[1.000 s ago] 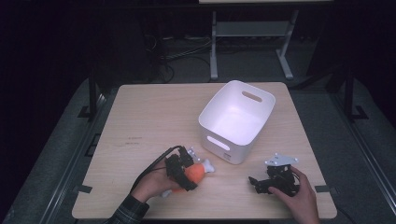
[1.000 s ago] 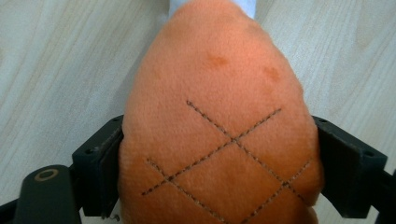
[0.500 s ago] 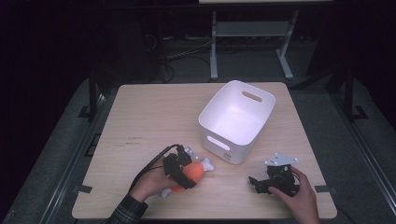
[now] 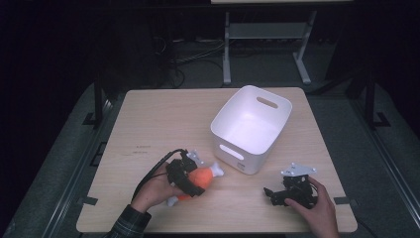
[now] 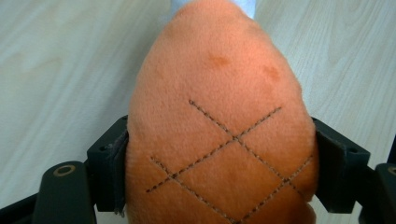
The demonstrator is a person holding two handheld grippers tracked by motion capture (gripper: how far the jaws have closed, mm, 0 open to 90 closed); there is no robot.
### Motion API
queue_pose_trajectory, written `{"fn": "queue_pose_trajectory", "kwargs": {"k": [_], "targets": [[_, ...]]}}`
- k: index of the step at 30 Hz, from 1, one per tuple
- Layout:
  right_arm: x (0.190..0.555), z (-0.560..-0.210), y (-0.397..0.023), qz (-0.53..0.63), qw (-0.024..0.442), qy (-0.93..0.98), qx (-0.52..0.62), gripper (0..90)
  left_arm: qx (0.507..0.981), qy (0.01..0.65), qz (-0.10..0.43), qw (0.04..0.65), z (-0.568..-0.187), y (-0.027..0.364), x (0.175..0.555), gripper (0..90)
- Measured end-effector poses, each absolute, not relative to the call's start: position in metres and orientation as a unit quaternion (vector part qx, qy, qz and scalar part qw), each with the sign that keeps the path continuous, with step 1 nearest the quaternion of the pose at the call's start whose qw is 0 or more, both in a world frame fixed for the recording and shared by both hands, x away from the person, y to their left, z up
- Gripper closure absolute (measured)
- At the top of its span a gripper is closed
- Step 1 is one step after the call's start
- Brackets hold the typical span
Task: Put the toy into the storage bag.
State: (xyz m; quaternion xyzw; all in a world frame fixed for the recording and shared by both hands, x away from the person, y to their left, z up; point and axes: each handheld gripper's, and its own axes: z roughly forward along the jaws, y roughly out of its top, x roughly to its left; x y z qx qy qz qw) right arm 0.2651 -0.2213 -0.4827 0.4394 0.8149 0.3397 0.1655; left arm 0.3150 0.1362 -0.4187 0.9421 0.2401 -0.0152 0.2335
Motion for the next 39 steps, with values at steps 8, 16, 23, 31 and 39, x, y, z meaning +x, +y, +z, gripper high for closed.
{"fn": "queue_pose_trajectory", "kwargs": {"k": [8,16,23,31,39], "targets": [[0.265,-0.483,-0.221,0.340,0.165,0.815,0.440,0.0,0.936,0.239,-0.002,0.260,-0.401,0.146,0.318,20.9],[0.265,-0.483,-0.221,0.340,0.165,0.815,0.440,0.0,0.931,0.235,0.001,0.278,-0.390,0.150,0.320,20.9],[0.265,-0.483,-0.221,0.340,0.164,0.815,0.440,0.0,0.928,0.232,0.003,0.293,-0.378,0.152,0.322,20.9],[0.265,-0.483,-0.221,0.341,0.165,0.815,0.439,0.0,0.925,0.227,0.004,0.306,-0.365,0.152,0.324,20.9],[0.265,-0.483,-0.221,0.340,0.166,0.815,0.439,0.0,0.923,0.218,0.007,0.316,-0.351,0.151,0.327,20.9]]}}
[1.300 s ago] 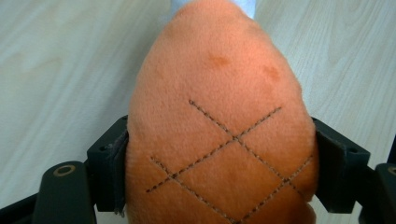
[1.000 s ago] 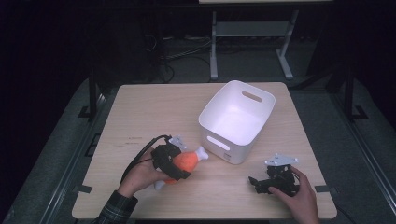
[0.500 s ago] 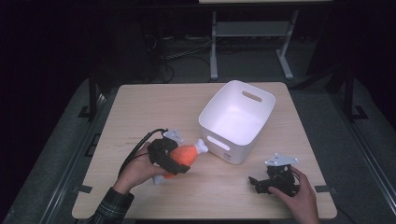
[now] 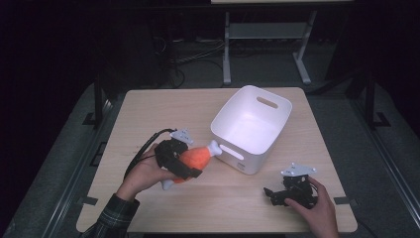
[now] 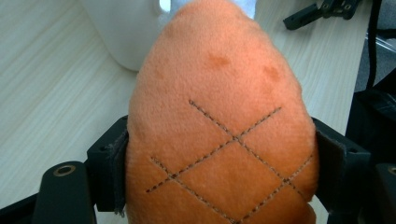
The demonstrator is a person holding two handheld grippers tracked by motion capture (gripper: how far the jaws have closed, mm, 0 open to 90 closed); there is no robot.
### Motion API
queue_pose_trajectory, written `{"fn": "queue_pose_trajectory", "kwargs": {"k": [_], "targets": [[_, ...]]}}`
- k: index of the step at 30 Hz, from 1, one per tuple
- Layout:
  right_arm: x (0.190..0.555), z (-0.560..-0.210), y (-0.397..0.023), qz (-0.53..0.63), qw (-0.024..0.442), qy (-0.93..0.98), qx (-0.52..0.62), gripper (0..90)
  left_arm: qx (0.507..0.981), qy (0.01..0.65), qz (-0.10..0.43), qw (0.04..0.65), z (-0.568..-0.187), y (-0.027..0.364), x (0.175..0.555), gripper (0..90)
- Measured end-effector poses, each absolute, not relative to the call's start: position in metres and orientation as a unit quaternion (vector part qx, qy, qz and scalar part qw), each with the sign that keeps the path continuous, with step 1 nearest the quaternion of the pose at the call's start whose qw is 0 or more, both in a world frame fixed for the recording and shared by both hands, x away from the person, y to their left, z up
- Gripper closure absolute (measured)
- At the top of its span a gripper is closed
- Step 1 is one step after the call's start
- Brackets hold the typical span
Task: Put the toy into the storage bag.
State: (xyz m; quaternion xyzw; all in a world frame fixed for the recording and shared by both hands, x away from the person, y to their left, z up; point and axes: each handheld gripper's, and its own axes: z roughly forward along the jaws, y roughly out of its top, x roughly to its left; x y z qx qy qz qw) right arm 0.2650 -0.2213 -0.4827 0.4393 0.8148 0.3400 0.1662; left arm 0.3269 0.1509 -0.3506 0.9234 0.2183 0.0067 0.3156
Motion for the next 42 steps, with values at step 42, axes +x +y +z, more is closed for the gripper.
{"fn": "queue_pose_trajectory", "kwargs": {"k": [42], "targets": [[0.265,-0.483,-0.221,0.340,0.166,0.815,0.439,0.0,0.916,0.207,0.041,0.342,-0.285,0.123,0.370,21.1]]}}
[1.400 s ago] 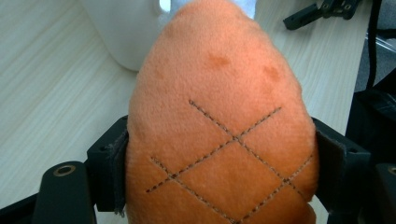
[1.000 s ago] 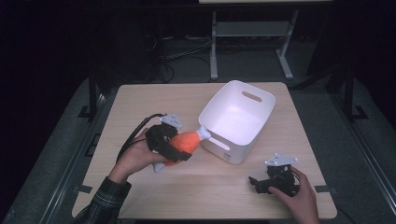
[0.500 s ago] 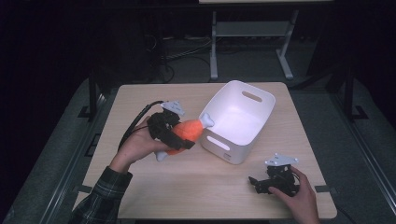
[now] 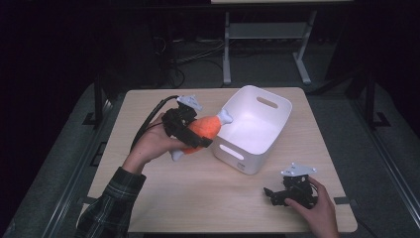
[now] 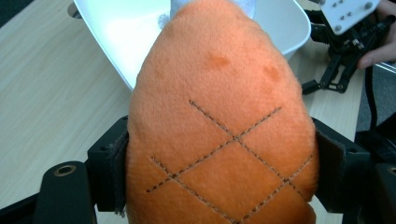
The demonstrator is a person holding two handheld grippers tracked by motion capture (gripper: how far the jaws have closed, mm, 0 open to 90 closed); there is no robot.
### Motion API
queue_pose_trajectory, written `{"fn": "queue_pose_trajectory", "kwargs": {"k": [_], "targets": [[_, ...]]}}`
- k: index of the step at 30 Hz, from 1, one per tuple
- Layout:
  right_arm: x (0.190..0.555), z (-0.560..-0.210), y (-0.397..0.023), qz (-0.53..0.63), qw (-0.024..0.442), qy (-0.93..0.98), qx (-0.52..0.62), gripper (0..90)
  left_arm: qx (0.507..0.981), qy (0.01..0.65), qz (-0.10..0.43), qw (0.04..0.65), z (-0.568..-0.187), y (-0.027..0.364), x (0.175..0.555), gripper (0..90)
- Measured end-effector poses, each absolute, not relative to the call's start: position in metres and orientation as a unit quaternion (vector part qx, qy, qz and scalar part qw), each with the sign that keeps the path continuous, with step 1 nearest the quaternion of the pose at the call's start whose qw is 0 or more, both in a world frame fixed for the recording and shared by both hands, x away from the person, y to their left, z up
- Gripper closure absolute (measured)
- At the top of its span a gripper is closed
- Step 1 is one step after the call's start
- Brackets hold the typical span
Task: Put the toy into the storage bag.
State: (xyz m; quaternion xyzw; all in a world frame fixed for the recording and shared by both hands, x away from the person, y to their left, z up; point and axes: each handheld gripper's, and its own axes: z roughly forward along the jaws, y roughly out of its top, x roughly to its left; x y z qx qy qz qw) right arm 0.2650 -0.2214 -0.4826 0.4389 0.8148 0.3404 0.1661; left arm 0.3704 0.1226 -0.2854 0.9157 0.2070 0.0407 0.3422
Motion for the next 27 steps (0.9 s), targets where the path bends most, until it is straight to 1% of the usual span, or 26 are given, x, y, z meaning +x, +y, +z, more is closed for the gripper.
{"fn": "queue_pose_trajectory", "kwargs": {"k": [12,27], "targets": [[0.265,-0.482,-0.221,0.340,0.166,0.815,0.439,0.0,0.917,0.211,0.060,0.335,-0.274,0.102,0.385,21.1],[0.265,-0.483,-0.221,0.339,0.165,0.815,0.441,0.0,0.913,0.216,0.082,0.335,-0.259,0.062,0.407,21.1]]}}
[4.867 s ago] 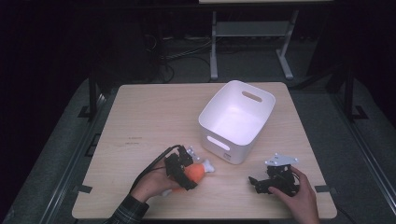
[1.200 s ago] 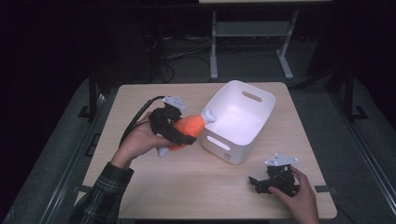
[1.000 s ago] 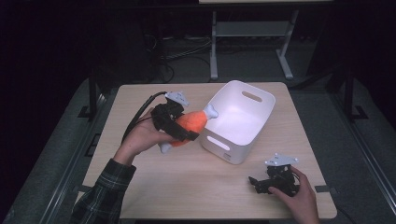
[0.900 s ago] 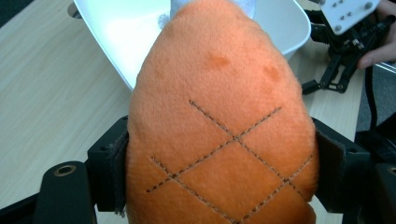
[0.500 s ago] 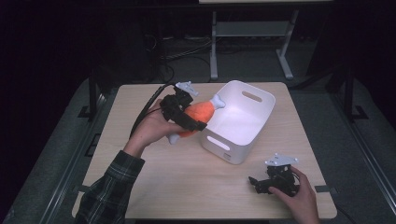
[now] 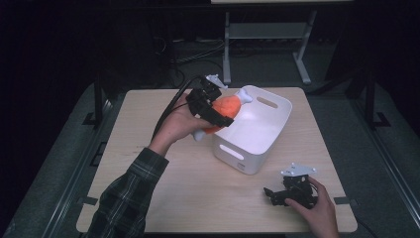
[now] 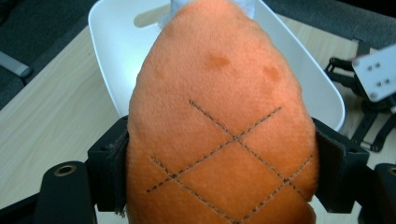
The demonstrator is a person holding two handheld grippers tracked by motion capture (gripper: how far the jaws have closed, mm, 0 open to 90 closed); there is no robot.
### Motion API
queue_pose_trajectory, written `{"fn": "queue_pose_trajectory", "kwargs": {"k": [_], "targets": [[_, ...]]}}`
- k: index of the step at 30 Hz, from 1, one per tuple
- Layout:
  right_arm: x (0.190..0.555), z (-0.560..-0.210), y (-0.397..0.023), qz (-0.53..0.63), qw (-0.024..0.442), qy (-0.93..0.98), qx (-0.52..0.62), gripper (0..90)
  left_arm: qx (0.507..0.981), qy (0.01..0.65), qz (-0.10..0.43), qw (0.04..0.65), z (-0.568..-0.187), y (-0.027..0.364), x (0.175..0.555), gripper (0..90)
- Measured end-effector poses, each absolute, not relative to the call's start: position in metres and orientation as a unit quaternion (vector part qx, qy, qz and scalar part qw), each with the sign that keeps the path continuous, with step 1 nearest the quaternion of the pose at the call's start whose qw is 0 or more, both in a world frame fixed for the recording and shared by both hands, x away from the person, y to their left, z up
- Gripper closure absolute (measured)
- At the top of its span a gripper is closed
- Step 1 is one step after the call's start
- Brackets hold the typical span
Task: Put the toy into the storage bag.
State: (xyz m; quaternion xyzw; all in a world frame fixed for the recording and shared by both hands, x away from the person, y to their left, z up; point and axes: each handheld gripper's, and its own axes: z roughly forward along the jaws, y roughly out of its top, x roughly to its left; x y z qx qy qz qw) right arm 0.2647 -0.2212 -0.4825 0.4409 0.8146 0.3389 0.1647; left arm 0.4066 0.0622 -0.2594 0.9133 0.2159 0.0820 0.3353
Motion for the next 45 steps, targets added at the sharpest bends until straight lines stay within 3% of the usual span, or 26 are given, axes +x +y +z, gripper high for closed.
{"fn": "queue_pose_trajectory", "kwargs": {"k": [24,45], "targets": [[0.265,-0.482,-0.221,0.340,0.164,0.814,0.441,0.0,0.905,0.260,0.087,0.325,-0.285,0.021,0.452,21.0],[0.265,-0.483,-0.221,0.340,0.164,0.815,0.439,0.0,0.913,0.267,0.080,0.298,-0.310,-0.002,0.461,20.4]]}}
